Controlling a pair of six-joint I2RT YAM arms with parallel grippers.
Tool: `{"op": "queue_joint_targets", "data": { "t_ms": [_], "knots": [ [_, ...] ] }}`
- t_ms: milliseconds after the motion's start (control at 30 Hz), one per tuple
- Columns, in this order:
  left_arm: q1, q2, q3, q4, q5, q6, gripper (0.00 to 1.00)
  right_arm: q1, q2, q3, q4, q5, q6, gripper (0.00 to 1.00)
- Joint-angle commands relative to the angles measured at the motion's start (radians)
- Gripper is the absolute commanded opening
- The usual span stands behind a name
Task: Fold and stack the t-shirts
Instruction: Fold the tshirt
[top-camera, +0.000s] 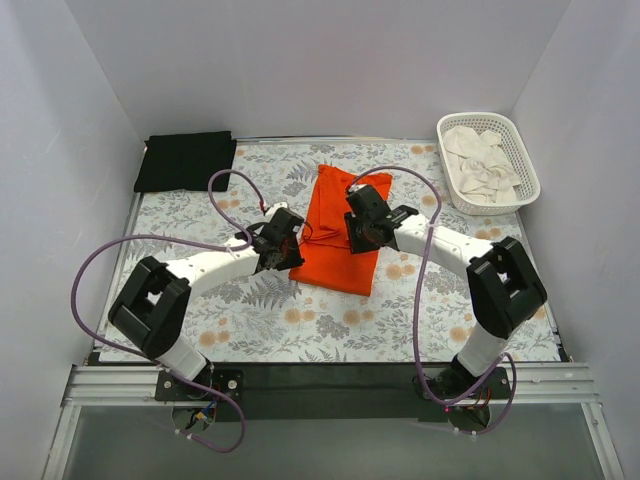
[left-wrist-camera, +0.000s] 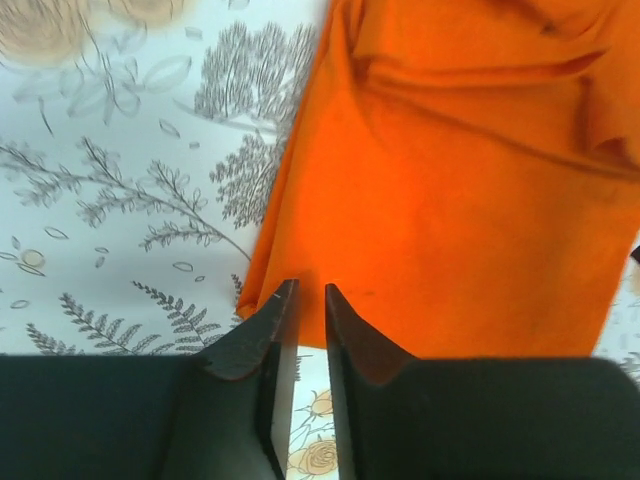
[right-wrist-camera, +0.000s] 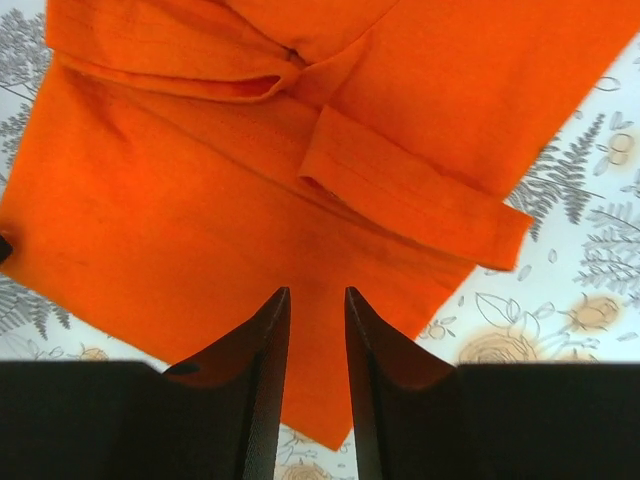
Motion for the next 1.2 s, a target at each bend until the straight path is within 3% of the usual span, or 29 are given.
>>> {"op": "queue_joint_targets", "data": {
  "t_ms": [0,300,533,733,933,1167],
  "knots": [
    [-0.007,0.034,-0.035,0.025,0.048,-0.031,0.17,0.003,0.065,0.041,0.046,-0.045,-0.053,0.29],
    [-0.006,0.107,-0.123,0.031,0.055,-0.054,0.13,-0.036,0.222,0.161,0.044,-0.03,-0.134,0.27],
    [-0.006,0.097,-0.152,0.011,0.057,-0.054,0.13,-0.142,0.332,0.302,0.02,0.042,-0.194,0.28],
    [-0.013,0.068,-0.178,-0.035,0.112,-0.088,0.13,-0.161,0.323,0.42,0.001,0.037,-0.159,0.29],
    [-0.093,-0.012,-0.268,-0.055,0.215,-0.233,0.13,-0.161,0.135,0.217,0.03,-0.097,-0.036,0.29],
    [-0.144,-0.242,-0.319,-0.109,0.145,-0.329,0.19,-0.162,-0.195,-0.161,0.206,-0.36,0.083,0.3]
  ]
}}
